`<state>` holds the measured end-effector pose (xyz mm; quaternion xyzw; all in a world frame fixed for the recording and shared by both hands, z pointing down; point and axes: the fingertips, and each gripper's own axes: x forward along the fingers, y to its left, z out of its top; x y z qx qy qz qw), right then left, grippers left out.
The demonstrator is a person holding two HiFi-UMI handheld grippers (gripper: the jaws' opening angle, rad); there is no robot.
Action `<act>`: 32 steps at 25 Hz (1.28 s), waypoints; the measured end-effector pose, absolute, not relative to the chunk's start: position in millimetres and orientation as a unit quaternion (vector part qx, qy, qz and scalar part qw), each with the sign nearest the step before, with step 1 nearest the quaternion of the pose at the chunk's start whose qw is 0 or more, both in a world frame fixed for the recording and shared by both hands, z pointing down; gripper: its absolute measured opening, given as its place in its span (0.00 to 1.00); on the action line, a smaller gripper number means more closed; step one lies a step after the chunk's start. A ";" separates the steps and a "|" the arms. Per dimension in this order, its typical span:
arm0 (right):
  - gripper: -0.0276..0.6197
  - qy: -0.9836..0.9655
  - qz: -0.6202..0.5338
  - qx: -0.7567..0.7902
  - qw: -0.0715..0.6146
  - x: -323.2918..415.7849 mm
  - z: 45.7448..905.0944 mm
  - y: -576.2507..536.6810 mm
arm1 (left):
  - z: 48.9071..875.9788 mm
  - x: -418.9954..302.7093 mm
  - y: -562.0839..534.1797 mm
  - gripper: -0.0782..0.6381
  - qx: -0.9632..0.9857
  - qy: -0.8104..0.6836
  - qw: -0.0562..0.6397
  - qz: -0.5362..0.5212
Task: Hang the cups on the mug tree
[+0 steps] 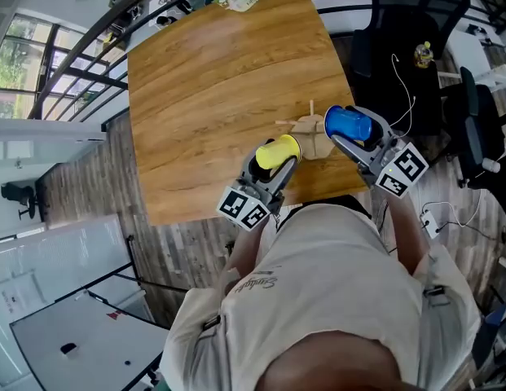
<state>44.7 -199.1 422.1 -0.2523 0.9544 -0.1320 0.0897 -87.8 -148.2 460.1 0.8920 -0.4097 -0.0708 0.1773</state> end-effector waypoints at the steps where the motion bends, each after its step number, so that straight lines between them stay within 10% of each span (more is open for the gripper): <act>1: 0.48 0.955 -0.134 -0.249 0.090 43.0 423.3 -200.4 | 459.7 -88.1 -148.4 0.53 0.892 -0.410 0.177 -0.071; 32: 0.48 0.951 -0.225 -0.208 0.051 23.0 480.6 -199.1 | 468.4 -111.3 -144.1 0.53 0.871 -0.433 0.206 -0.110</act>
